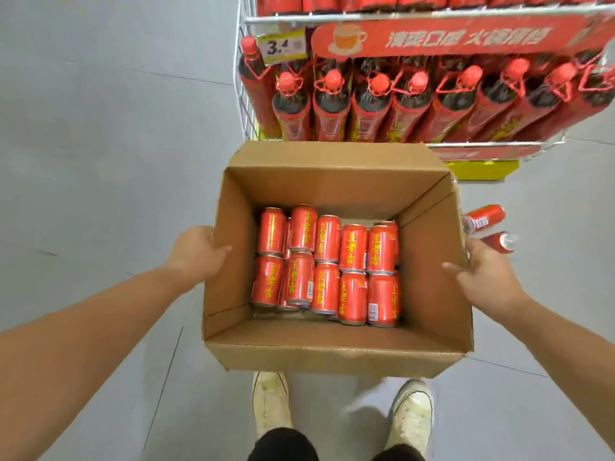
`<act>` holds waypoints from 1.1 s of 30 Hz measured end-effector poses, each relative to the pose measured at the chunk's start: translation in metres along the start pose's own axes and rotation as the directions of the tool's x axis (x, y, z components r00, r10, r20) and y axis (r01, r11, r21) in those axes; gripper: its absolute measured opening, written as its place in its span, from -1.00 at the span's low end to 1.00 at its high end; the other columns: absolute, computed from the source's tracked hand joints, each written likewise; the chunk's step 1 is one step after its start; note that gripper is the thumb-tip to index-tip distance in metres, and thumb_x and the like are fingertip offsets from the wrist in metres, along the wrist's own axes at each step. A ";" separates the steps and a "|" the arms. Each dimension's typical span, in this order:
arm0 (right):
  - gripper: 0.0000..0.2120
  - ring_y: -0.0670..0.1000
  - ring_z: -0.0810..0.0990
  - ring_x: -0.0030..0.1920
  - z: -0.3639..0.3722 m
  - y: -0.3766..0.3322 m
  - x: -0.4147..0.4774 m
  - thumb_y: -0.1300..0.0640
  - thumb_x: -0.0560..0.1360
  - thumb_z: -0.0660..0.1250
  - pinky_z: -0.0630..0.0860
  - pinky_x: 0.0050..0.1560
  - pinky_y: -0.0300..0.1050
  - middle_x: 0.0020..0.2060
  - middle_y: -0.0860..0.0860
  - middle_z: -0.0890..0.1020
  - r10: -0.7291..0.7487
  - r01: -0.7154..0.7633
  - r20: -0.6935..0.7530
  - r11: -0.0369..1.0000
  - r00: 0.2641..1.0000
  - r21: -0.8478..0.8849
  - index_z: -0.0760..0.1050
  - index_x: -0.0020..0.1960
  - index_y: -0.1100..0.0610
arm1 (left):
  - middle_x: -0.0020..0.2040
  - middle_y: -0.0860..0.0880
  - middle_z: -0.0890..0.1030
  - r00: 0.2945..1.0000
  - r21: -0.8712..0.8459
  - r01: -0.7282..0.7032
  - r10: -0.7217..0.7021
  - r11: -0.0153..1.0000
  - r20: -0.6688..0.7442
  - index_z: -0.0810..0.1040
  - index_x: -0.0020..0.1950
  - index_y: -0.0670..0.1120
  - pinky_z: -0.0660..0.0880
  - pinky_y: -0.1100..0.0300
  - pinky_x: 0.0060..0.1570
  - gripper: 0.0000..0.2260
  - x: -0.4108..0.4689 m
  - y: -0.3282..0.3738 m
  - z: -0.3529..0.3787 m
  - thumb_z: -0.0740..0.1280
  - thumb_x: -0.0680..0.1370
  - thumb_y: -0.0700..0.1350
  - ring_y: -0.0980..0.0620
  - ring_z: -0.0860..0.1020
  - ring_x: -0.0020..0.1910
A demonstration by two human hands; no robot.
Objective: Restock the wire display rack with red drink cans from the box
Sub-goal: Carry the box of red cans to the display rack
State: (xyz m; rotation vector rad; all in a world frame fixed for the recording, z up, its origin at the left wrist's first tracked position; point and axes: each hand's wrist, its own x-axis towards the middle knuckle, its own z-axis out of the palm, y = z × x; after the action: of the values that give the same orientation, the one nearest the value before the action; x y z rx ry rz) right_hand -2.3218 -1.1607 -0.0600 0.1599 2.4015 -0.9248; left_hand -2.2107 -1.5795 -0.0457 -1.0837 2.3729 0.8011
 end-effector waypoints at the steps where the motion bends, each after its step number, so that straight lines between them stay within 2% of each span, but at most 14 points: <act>1: -0.61 0.08 0.69 -0.06 0.010 0.006 0.013 0.28 0.55 0.37 0.65 0.01 0.18 0.01 0.00 0.68 -0.008 0.008 -0.010 1.000 1.000 -0.005 0.47 0.31 -0.01 | -0.15 -0.16 0.65 1.000 -0.001 0.000 0.000 1.000 -0.003 0.61 -0.08 -0.18 0.56 0.04 -0.13 -0.85 0.017 -0.003 0.008 0.41 0.59 -0.10 -0.17 0.64 -0.11; 7: -0.59 0.08 0.69 -0.09 0.047 0.029 0.068 0.25 0.56 0.36 0.67 -0.06 0.16 0.03 0.04 0.68 0.022 -0.024 -0.038 0.999 0.999 -0.040 0.44 0.37 0.01 | -0.17 -0.15 0.65 1.000 -0.012 0.011 -0.011 1.000 0.014 0.58 -0.10 -0.15 0.52 0.11 -0.28 -0.87 0.081 -0.015 0.047 0.39 0.61 -0.13 -0.13 0.63 -0.21; 10: -0.61 0.06 0.69 -0.09 0.060 0.035 0.081 0.27 0.56 0.36 0.68 -0.08 0.07 0.02 0.04 0.67 0.044 -0.046 -0.036 0.998 0.998 -0.049 0.46 0.34 -0.01 | -0.14 -0.14 0.65 1.000 -0.005 0.026 -0.026 1.000 0.007 0.58 -0.05 -0.13 0.60 0.01 -0.14 -0.89 0.096 -0.019 0.062 0.39 0.62 -0.11 -0.14 0.63 -0.15; 12: -0.63 0.07 0.68 -0.11 0.070 0.042 0.086 0.25 0.55 0.37 0.67 -0.08 0.09 0.02 0.07 0.67 0.058 -0.061 -0.045 0.995 0.997 -0.084 0.47 0.31 -0.01 | -0.13 -0.14 0.65 0.999 0.009 0.043 -0.043 0.999 0.012 0.58 0.00 -0.13 0.63 -0.05 -0.07 -0.91 0.101 -0.023 0.073 0.39 0.62 -0.12 -0.15 0.63 -0.13; 16: -0.69 0.09 0.67 -0.13 0.079 0.050 0.090 0.20 0.56 0.37 0.67 -0.08 0.12 -0.01 0.12 0.67 0.079 -0.083 -0.036 0.990 0.996 -0.110 0.47 0.26 -0.01 | -0.16 -0.12 0.62 0.998 0.054 0.062 -0.063 0.997 0.019 0.57 0.01 -0.15 0.53 0.10 -0.26 -0.88 0.109 -0.027 0.083 0.37 0.63 -0.10 -0.08 0.59 -0.22; 18: -0.69 0.12 0.67 -0.09 0.079 0.048 0.092 0.21 0.55 0.37 0.65 -0.02 0.12 0.00 0.11 0.67 0.075 -0.076 -0.015 0.993 0.997 -0.092 0.48 0.26 -0.03 | -0.11 -0.14 0.64 0.997 0.051 0.078 -0.079 0.996 0.017 0.59 0.05 -0.18 0.59 0.03 -0.14 -0.84 0.114 -0.027 0.084 0.38 0.62 -0.09 -0.12 0.61 -0.16; 20: -0.65 0.12 0.65 -0.05 0.077 0.042 0.092 0.22 0.55 0.38 0.61 -0.02 0.01 0.01 0.08 0.66 0.071 -0.071 -0.006 0.992 0.997 -0.108 0.47 0.30 -0.01 | -0.02 -0.16 0.66 0.995 0.041 0.089 -0.091 0.995 0.037 0.60 0.11 -0.17 0.61 -0.03 -0.01 -0.83 0.115 -0.025 0.082 0.39 0.61 -0.09 -0.17 0.62 -0.06; 22: -0.60 0.13 0.62 -0.06 0.075 0.033 0.086 0.18 0.55 0.39 0.53 -0.07 -0.09 0.01 0.10 0.64 0.095 -0.092 0.014 0.983 0.995 -0.158 0.44 0.36 0.02 | 0.04 -0.15 0.65 0.992 0.069 0.090 -0.095 0.994 0.079 0.58 0.18 -0.14 0.61 -0.06 0.02 -0.79 0.111 -0.023 0.079 0.38 0.61 -0.06 -0.17 0.62 -0.01; 24: -0.55 0.14 0.62 -0.08 0.072 0.020 0.075 0.12 0.55 0.40 0.52 -0.07 -0.08 0.01 0.13 0.64 0.136 -0.128 0.033 0.976 0.990 -0.177 0.39 0.41 0.02 | 0.08 -0.13 0.63 0.989 0.083 0.091 -0.099 0.992 0.107 0.54 0.22 -0.12 0.60 -0.05 0.00 -0.72 0.101 -0.016 0.072 0.42 0.57 -0.02 -0.15 0.61 0.03; 27: -0.42 0.15 0.60 0.05 0.061 -0.004 0.056 0.04 0.54 0.43 0.54 0.02 -0.02 0.17 0.14 0.61 0.167 -0.156 0.033 0.963 0.985 -0.221 0.30 0.49 0.02 | 0.16 -0.13 0.61 0.985 0.071 0.082 -0.091 0.994 0.145 0.46 0.33 -0.12 0.57 -0.04 0.02 -0.49 0.084 0.000 0.059 0.52 0.49 0.07 -0.14 0.59 0.10; 30: -0.37 0.19 0.53 0.29 0.052 -0.029 0.035 -0.01 0.55 0.41 0.50 0.22 0.06 0.36 0.11 0.52 0.150 -0.128 0.048 0.941 0.988 -0.312 0.24 0.54 0.01 | 0.25 -0.10 0.57 0.986 0.087 -0.024 0.010 0.996 0.167 0.37 0.42 -0.08 0.56 -0.05 0.12 -0.37 0.063 0.018 0.047 0.54 0.47 0.09 -0.14 0.56 0.18; 33: -0.40 0.17 0.47 0.34 0.052 -0.055 0.020 -0.03 0.57 0.36 0.45 0.27 0.06 0.40 0.10 0.47 0.071 -0.008 0.124 0.893 0.990 -0.450 0.22 0.53 0.02 | 0.36 -0.08 0.50 0.969 0.231 -0.217 0.180 0.949 0.168 0.31 0.47 -0.02 0.49 -0.09 0.28 -0.30 0.038 0.032 0.040 0.52 0.45 0.17 -0.12 0.48 0.32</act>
State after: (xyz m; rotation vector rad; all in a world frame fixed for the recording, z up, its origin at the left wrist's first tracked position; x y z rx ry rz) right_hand -2.3313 -1.2377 -0.0710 -0.0297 2.3999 -0.3278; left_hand -2.2539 -1.5576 -0.0871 -0.6705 2.4040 0.6042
